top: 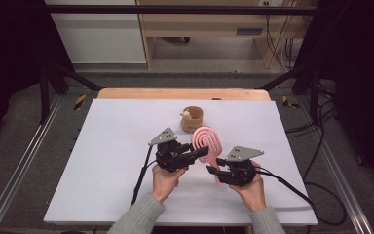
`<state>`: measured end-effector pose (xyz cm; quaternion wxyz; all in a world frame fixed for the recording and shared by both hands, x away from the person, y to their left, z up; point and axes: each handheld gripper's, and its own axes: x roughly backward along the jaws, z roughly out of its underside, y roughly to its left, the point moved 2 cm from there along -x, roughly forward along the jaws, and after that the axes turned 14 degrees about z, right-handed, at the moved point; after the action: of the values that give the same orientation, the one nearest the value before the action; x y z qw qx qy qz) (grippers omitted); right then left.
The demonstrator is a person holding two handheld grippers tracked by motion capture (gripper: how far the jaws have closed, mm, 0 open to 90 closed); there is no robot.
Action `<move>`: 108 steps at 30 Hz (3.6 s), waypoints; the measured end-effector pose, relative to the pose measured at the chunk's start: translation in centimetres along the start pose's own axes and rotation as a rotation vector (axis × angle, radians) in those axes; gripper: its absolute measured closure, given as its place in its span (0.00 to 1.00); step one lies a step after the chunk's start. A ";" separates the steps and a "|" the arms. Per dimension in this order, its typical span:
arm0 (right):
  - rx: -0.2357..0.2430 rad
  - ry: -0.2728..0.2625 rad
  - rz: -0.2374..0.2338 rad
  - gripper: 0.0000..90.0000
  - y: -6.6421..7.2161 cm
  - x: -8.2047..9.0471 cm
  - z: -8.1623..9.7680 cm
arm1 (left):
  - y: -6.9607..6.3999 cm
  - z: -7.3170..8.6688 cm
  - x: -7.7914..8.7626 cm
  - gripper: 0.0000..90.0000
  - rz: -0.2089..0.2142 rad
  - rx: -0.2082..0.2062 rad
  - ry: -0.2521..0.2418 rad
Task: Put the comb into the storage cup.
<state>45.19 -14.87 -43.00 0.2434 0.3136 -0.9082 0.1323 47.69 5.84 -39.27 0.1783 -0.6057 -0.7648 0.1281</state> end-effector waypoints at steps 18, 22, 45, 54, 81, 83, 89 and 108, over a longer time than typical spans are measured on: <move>-0.126 -0.130 0.090 0.07 -2.0 1.1 0.1 | 0.6 -0.9 1.3 0.70 -0.068 -0.040 -0.005; -0.145 -0.127 0.090 0.03 -2.5 1.2 0.3 | 0.7 -1.1 1.8 0.71 -0.082 -0.043 -0.012; -0.182 -0.104 0.118 0.00 -5.4 2.0 2.9 | 1.0 -3.0 4.7 0.70 -0.140 -0.078 -0.039; -0.175 -0.073 0.112 0.00 -6.5 1.9 4.3 | 1.1 -3.6 5.6 0.70 -0.147 -0.086 -0.047; -0.211 -0.070 0.134 0.00 -8.5 2.7 5.9 | 1.5 -6.4 5.3 0.70 -0.169 -0.101 -0.065; -0.203 -0.068 0.138 0.00 -8.7 2.7 6.0 | 1.6 -6.7 5.4 0.70 -0.170 -0.104 -0.068; -0.201 -0.068 0.140 0.00 -8.8 2.7 6.1 | 1.7 -7.4 5.5 0.70 -0.176 -0.109 -0.074; -0.201 -0.058 0.133 0.00 -8.9 2.6 6.4 | 2.5 -9.6 5.5 0.70 -0.192 -0.120 -0.091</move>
<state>46.71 -25.51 -46.23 0.2380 0.2304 -0.9424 0.0473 52.89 11.57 -31.00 0.1183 -0.5329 -0.8328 0.0921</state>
